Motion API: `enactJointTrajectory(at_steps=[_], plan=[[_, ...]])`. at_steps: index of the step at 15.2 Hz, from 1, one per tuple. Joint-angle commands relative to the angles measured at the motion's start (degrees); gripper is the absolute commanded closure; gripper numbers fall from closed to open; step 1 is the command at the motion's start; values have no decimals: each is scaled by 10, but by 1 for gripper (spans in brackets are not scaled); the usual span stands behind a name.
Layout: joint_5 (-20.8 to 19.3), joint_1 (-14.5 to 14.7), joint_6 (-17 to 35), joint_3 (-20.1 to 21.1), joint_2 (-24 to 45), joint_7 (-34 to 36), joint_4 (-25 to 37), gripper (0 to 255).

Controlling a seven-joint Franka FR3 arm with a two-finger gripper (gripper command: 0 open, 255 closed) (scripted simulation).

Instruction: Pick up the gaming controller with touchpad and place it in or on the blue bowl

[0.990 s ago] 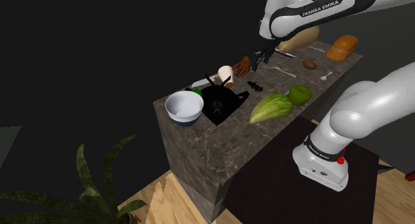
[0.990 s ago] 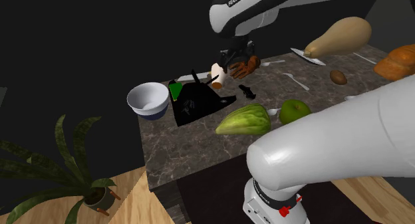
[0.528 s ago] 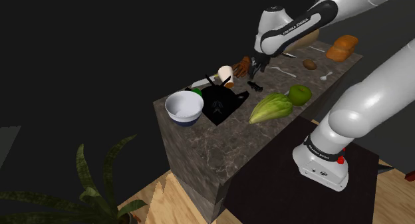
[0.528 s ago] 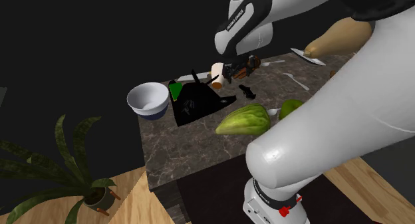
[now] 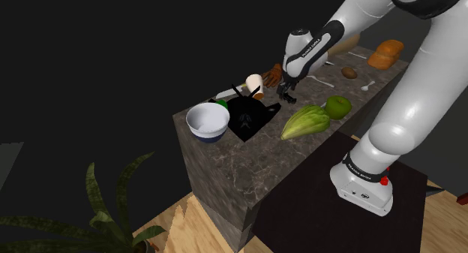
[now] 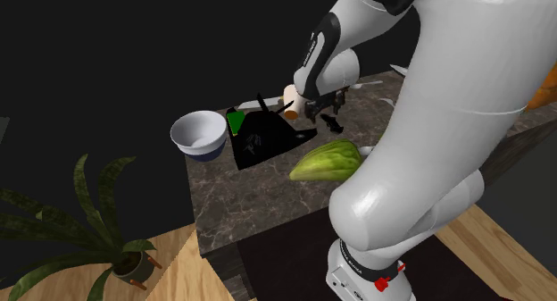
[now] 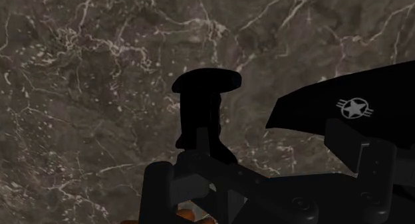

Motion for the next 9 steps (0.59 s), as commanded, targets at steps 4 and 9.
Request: enactJointTrajectory(at_steps=[4, 9], plan=[[8, -8, 41, -1, 54, -7, 13, 0], [12, -13, 68, 1, 86, -9, 18, 0]])
